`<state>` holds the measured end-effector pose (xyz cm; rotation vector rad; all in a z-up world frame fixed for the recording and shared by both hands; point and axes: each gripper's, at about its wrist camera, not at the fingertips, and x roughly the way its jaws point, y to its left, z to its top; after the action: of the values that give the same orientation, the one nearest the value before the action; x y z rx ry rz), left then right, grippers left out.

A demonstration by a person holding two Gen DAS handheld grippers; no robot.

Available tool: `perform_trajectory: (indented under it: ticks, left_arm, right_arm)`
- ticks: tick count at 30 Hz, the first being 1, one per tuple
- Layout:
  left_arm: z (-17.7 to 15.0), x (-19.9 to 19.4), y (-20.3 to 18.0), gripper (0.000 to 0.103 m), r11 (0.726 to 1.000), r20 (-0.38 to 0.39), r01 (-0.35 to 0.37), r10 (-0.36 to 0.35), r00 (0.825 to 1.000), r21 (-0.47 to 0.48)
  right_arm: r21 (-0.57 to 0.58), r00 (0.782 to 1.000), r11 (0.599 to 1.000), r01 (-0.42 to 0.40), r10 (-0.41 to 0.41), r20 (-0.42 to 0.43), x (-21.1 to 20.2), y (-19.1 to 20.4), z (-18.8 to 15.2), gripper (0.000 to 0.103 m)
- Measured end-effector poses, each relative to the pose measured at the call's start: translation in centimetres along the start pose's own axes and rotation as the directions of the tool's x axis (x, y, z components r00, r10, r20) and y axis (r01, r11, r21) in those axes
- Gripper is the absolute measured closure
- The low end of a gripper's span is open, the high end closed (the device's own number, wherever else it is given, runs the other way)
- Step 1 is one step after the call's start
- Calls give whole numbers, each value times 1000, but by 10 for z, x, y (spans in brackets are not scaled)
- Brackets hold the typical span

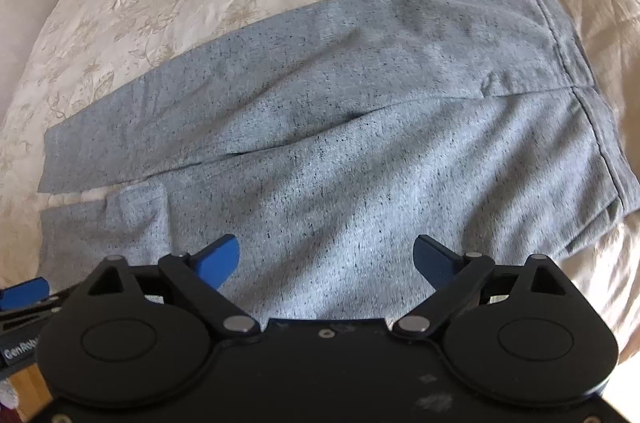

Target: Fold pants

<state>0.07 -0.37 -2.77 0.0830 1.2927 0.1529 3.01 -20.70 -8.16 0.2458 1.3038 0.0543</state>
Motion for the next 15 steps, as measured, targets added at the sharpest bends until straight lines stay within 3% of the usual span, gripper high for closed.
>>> perform_trajectory:
  ticks: [2,9,15]
  left_arm:
    - [1,1,5,44,1000,0,-11,11,1000,-24]
    - [3,9,31,48,995,-19,-37,36,999,-92]
    - [8,25,64,48,990,-39,-51,46,998,-130]
  right_arm:
    - [-14,1000,1000,-12,12,-6,4,1,2,13]
    - [-60,997,995,-77,78,15,8,16,10,20]
    - [-78,983,981,-177,180,24,10,38,12,33]
